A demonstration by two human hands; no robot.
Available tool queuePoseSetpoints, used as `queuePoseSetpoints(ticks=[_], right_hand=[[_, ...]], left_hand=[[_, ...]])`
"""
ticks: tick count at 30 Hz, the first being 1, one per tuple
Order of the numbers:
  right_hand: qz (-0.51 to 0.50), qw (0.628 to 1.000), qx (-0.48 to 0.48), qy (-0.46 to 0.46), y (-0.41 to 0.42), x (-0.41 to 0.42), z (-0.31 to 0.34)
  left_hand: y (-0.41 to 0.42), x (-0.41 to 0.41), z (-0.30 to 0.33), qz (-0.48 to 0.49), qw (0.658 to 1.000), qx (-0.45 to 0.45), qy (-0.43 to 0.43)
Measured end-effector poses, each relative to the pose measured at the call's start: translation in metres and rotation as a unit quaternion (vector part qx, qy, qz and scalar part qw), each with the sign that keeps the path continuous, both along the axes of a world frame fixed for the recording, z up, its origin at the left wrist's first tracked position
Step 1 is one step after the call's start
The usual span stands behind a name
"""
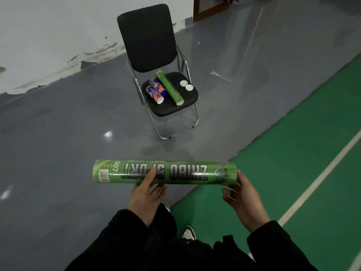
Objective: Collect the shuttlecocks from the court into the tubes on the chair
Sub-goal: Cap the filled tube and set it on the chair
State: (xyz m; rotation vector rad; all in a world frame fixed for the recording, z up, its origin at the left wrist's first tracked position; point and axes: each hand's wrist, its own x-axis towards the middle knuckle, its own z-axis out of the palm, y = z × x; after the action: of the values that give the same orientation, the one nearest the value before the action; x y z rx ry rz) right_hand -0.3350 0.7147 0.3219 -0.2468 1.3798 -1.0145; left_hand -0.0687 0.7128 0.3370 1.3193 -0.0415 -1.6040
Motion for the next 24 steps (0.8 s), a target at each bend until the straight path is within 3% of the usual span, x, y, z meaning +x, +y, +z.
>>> queuePoseSetpoints(ticks=[7,12,19,24], right_hand=[[0.027,0.999,0.022,0.039,-0.190,0.033,-0.026],[0.031,0.999,0.000,0.037,-0.316,0.058,-0.012],[0.059,0.997,0.007,0.051,-0.464,0.060,-0.003],[0.111,0.991,0.040,0.064,-0.571,0.059,-0.042]], left_hand=[[-0.186,0.034,-0.025,-0.018,1.000,-0.017,-0.005],[-0.314,0.056,-0.017,-0.011,1.000,-0.005,0.013],[-0.446,0.073,-0.013,-0.003,1.000,0.016,0.020],[-0.536,0.072,-0.041,0.039,0.998,0.043,0.017]])
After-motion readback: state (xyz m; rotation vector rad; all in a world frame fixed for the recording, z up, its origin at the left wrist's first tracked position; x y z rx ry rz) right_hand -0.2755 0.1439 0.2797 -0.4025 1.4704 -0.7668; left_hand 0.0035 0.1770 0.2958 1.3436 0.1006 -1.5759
